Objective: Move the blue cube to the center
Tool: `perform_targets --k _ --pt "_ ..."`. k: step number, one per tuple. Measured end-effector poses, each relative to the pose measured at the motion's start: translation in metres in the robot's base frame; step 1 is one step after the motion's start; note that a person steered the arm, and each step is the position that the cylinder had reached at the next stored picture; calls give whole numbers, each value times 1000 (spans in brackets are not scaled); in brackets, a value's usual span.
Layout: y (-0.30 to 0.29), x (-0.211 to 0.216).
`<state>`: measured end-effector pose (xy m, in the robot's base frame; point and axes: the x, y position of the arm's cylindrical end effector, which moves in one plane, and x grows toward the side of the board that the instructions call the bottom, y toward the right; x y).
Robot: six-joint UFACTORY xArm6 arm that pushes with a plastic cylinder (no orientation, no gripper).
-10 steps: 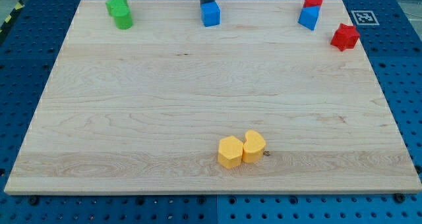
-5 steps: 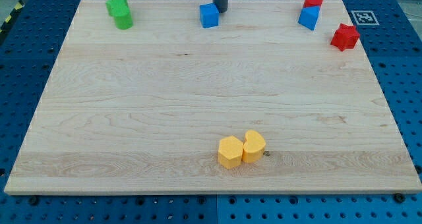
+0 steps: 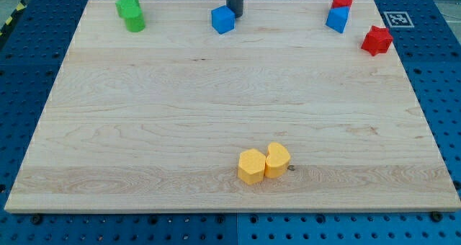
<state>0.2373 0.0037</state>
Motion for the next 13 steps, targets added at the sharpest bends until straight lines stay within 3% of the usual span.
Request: perform_targets --k 2,4,13 --pt "-12 -21" --pt "-40 20" --pt "57 95"
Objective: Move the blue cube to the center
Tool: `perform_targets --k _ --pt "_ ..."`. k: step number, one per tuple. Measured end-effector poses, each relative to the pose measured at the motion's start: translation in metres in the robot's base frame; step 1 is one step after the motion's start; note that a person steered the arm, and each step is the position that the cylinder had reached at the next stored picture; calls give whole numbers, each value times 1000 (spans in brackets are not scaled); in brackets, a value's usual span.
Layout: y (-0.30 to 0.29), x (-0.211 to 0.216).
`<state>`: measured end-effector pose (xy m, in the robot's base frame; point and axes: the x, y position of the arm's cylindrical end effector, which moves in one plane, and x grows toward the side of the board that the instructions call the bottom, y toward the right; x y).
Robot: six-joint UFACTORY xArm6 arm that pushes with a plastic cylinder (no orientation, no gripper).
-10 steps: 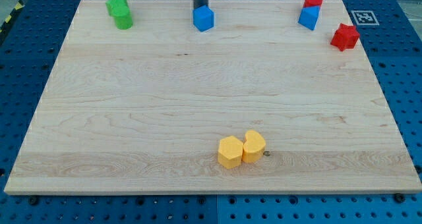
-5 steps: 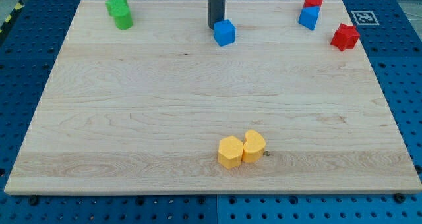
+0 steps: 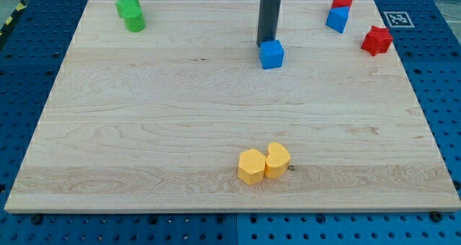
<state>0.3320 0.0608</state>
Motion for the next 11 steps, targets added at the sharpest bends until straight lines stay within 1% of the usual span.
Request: perform_targets --k 1,2,3,4,7,11 --pt "12 5" --pt "37 5" --pt "37 5" --pt "37 18" --pt "37 30" --pt "28 34"
